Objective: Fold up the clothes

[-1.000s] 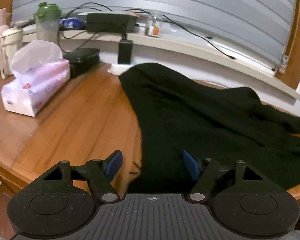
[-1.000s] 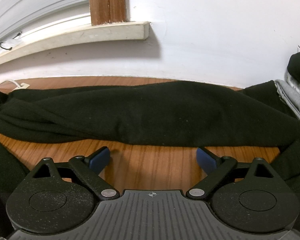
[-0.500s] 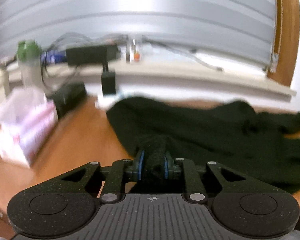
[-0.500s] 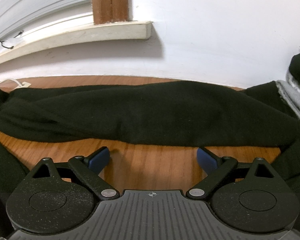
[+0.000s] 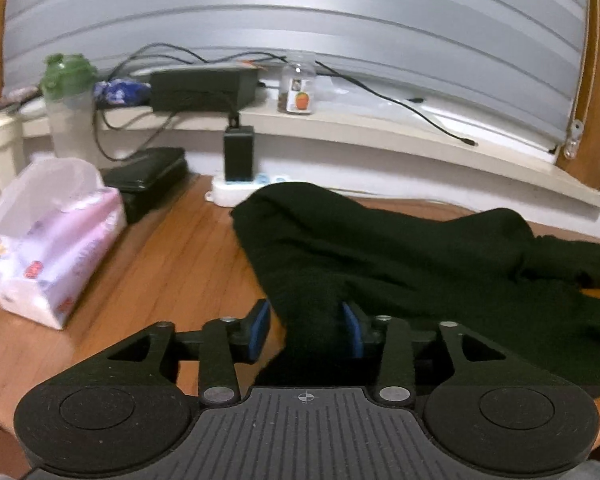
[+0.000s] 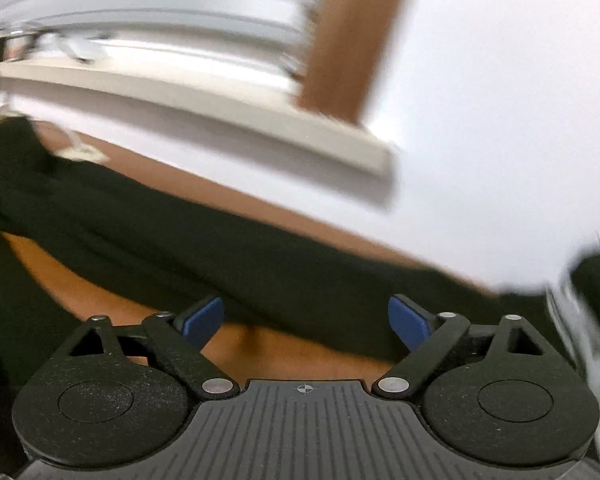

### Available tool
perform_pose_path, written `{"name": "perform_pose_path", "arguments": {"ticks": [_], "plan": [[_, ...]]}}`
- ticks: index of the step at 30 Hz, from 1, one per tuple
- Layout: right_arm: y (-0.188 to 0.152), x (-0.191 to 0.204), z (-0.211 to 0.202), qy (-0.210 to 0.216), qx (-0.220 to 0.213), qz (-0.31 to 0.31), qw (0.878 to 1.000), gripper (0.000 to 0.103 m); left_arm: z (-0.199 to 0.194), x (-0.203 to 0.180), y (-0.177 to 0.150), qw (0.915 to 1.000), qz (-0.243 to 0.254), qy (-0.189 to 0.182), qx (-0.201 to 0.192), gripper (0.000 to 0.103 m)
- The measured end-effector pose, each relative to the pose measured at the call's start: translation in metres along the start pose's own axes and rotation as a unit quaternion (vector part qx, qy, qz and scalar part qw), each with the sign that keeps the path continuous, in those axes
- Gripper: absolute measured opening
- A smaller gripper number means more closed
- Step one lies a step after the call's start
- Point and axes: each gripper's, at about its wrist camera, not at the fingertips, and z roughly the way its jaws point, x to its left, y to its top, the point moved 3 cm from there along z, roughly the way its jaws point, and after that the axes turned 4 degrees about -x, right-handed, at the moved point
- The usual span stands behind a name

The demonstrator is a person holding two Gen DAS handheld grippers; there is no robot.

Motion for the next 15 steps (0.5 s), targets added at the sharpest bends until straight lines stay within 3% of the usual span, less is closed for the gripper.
{"name": "perform_pose_path", "arguments": {"ticks": [4, 7, 11, 15], "plan": [[0.038, 0.061, -0.014, 0.068, -0.042, -0.029, 0.996, 0.086, -0.023, -0.002, -0.005, 0.9998, 0.017, 0.011, -0.008, 0.051], [0.064, 0.115, -0.02, 0.142, -0.06, -0.039, 0.987, 0.085, -0.037, 0.0, -0.009, 0.9997, 0.014, 0.011, -0.015, 0.054], [0.092, 0.194, -0.025, 0.245, -0.067, -0.063, 0.965, 0.077, -0.048, 0.006, -0.016, 0.9998, 0.004, 0.008, -0.017, 0.055], [0.11, 0.271, -0.032, 0.322, -0.07, -0.1, 0.939, 0.067, -0.054, 0.012, -0.024, 0.9999, -0.002, 0.009, -0.015, 0.055]]}}
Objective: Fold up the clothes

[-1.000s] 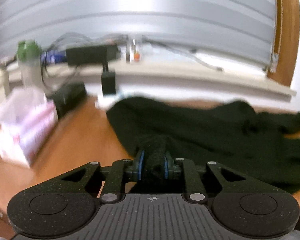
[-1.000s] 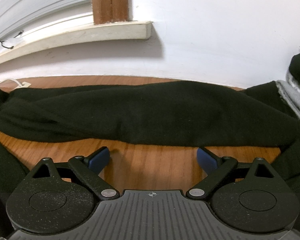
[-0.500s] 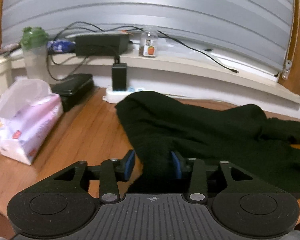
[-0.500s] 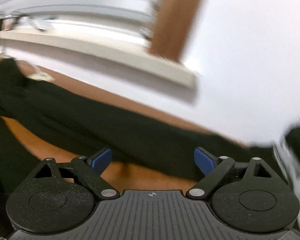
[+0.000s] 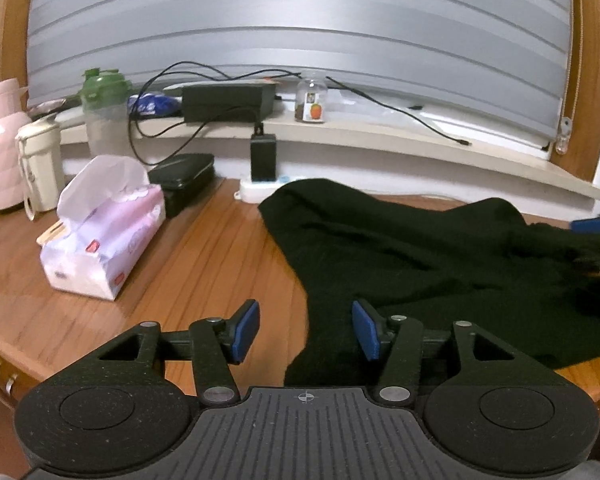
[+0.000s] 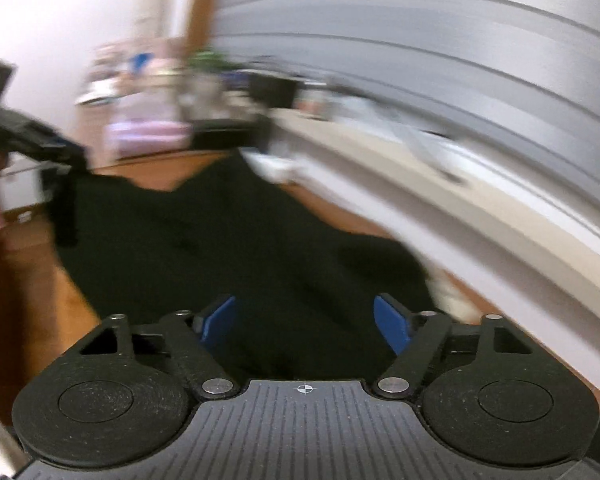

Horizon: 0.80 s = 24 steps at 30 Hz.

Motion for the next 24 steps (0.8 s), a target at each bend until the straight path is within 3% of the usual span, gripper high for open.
{"name": "perform_pose_path", "arguments": {"ticks": [6, 10, 15, 24], "plan": [[0.026, 0.055, 0.045, 0.096, 0.003, -0.016, 0.995, 0.058, -0.012, 0.007, -0.005, 1.0, -0.007, 0.005, -0.003, 0.055], [0.036, 0.087, 0.047, 0.143, 0.005, -0.017, 0.99, 0.053, -0.017, 0.012, -0.009, 0.9999, -0.014, 0.009, -0.002, 0.055], [0.043, 0.119, 0.058, 0.162, 0.013, -0.041, 0.986, 0.051, -0.017, 0.019, -0.014, 0.9996, -0.028, 0.008, 0.0, 0.055], [0.035, 0.118, 0.07, 0.157, 0.036, -0.041, 0.986, 0.014, -0.013, 0.021, -0.013, 0.9993, -0.037, 0.005, 0.0, 0.055]]}}
